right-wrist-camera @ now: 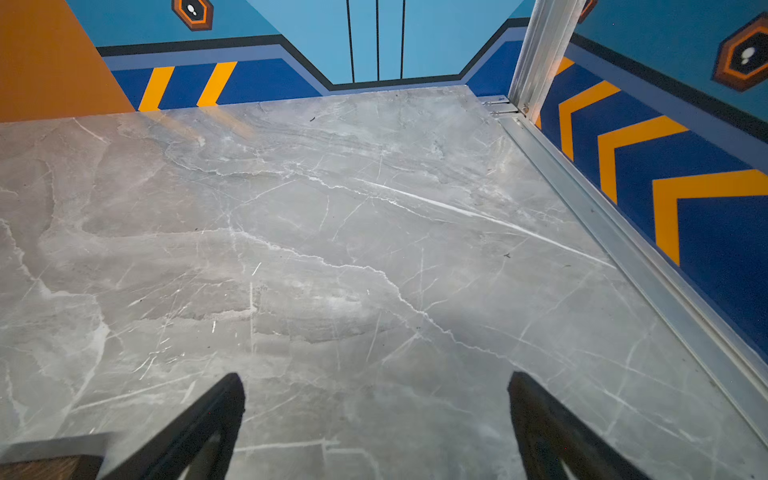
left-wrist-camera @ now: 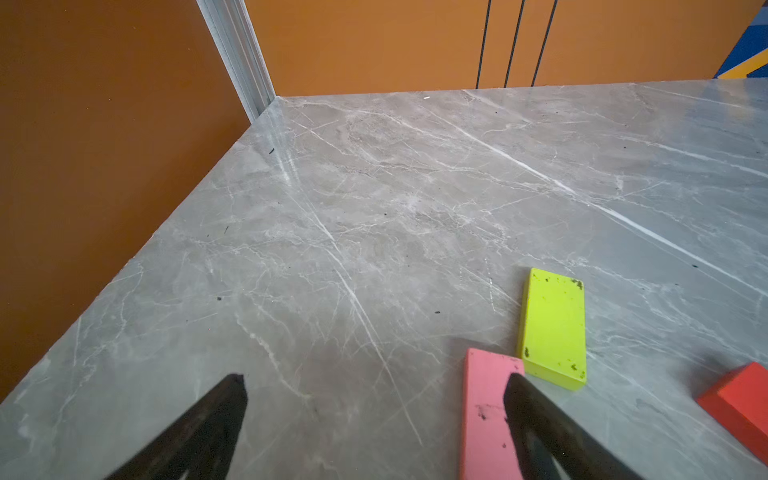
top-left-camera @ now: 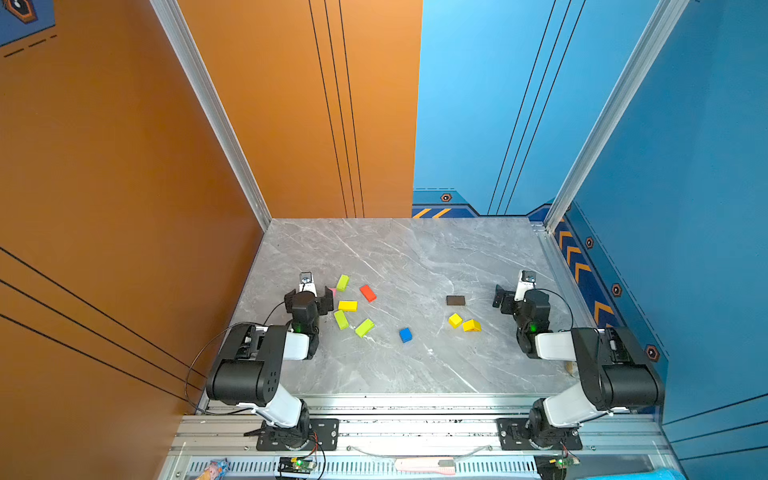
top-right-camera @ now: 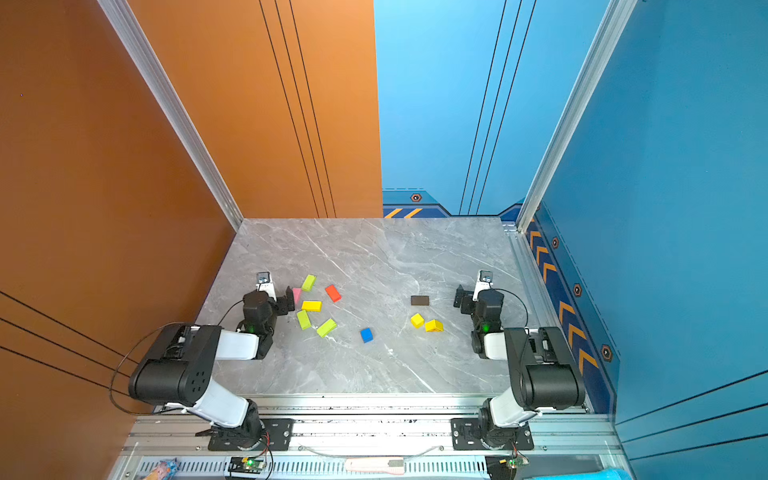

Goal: Build the wood block tower

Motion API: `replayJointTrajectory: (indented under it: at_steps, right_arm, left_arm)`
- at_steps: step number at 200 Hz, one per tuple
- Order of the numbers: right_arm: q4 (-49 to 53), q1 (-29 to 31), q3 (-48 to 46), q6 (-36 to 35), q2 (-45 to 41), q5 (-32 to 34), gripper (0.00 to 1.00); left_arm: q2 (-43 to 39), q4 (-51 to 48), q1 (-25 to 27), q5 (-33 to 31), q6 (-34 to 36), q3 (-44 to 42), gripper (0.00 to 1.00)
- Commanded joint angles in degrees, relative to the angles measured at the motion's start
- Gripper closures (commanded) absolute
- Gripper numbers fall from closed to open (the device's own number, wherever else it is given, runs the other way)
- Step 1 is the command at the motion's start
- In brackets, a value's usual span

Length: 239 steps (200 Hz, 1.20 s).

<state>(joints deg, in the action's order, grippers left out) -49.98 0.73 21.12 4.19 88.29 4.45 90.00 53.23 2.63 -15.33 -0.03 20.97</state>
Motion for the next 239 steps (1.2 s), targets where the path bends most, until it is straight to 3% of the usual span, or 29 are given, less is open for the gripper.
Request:
replayJointTrajectory:
  at_steps: [1,239]
  right_arm:
    - [1.2,-0.1,1.1,-1.0,-0.5,-0.6,0.0]
    - [1.4,0.2,1.2,-1.3,-0.6,0.1,0.0]
  left_arm:
    - [-0.8,-0.4,0.1,0.8,-0.8,0.5,0.02]
    - [-0.6,-0.5,0.1,0.8,-0.8,0.6,0.02]
